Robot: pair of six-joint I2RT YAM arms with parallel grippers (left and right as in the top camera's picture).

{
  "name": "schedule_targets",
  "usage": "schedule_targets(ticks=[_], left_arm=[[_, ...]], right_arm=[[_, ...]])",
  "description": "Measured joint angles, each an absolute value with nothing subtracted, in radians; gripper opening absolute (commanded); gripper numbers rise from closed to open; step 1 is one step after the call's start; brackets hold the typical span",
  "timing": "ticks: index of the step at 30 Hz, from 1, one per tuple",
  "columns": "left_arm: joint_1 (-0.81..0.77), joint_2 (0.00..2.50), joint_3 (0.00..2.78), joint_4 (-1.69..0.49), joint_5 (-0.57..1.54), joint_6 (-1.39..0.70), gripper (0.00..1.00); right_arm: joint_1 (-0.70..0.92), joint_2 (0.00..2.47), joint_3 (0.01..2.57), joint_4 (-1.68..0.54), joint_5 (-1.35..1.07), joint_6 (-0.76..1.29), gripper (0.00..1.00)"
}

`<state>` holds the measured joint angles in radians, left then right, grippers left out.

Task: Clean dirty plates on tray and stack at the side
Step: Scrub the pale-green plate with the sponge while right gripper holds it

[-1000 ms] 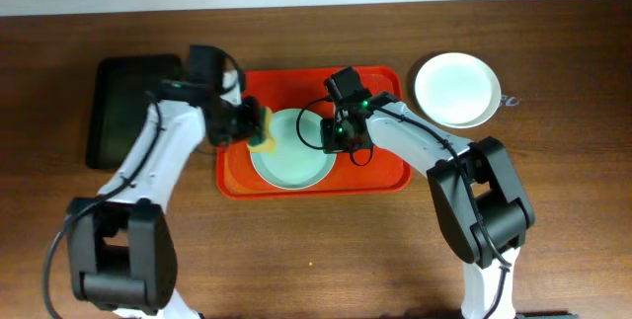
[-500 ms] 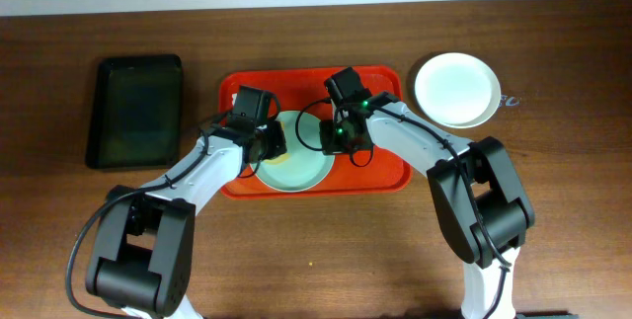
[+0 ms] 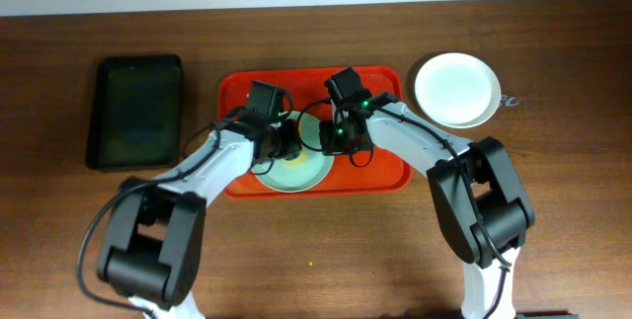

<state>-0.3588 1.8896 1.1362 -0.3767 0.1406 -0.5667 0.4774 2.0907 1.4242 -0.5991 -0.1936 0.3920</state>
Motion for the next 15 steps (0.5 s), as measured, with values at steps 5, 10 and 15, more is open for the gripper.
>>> schedule_targets(ticks=[5,10,15], left_arm=[[-0.368,1.922,1.171,-0.427,0.055,-0.565,0.0],[-0.34,1.876,1.168,-0.532,-0.264,-0.561,0.0],[-0.323,1.717,1.162,-0.511,-0.196,-0.561,0.0]], right_arm=[[0.477,2.091,1.423,-0.596,-0.195,0.393,0.04],[0.478,2.091,1.423,-0.594,-0.205,0.392,0.04],[0.479,2.091,1.423,-0.595,-0.205,0.392,0.04]])
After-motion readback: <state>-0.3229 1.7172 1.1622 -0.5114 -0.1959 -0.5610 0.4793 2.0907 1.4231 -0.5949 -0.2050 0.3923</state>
